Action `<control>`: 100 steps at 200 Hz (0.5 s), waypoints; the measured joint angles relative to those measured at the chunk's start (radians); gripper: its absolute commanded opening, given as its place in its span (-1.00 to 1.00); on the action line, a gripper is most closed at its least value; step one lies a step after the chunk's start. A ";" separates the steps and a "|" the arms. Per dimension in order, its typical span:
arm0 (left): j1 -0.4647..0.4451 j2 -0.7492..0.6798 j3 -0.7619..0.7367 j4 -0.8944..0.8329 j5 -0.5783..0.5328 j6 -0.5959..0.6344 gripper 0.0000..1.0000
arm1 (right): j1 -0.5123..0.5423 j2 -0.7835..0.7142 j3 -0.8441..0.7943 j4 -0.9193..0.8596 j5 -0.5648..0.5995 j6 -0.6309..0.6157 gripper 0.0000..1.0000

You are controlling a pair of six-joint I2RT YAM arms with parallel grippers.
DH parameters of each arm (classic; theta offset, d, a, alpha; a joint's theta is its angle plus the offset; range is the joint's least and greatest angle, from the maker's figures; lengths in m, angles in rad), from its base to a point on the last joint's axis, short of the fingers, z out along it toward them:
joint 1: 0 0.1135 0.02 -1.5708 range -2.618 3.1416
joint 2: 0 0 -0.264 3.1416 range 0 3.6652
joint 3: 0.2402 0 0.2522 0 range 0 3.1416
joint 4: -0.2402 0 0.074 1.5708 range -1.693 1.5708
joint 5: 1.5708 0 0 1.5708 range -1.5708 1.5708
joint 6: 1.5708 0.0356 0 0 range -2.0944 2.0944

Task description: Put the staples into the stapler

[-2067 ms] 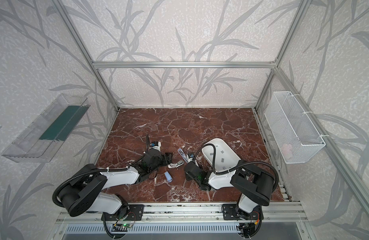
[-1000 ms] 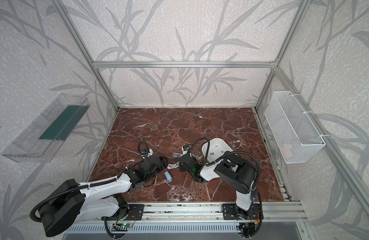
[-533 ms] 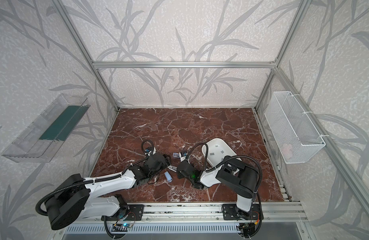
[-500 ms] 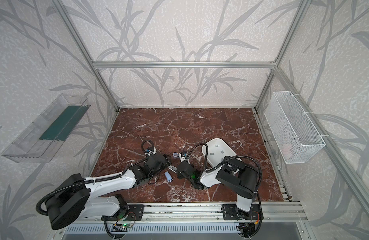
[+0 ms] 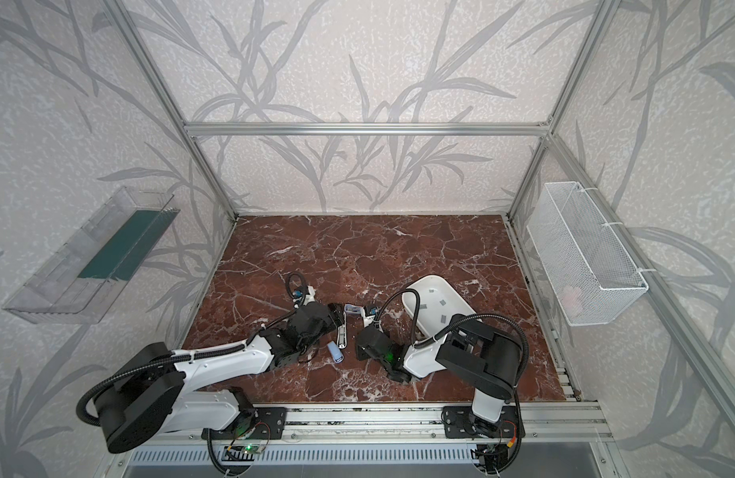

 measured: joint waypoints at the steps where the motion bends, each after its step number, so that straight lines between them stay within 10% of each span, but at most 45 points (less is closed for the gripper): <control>1: 0.002 -0.002 0.000 0.000 0.001 0.001 0.57 | 0.000 -0.001 -0.001 0.000 0.000 -0.003 -0.35; 100: 0.227 -0.015 0.040 0.017 0.202 0.231 0.56 | 0.047 -0.035 0.183 -0.194 -0.065 -0.111 -0.10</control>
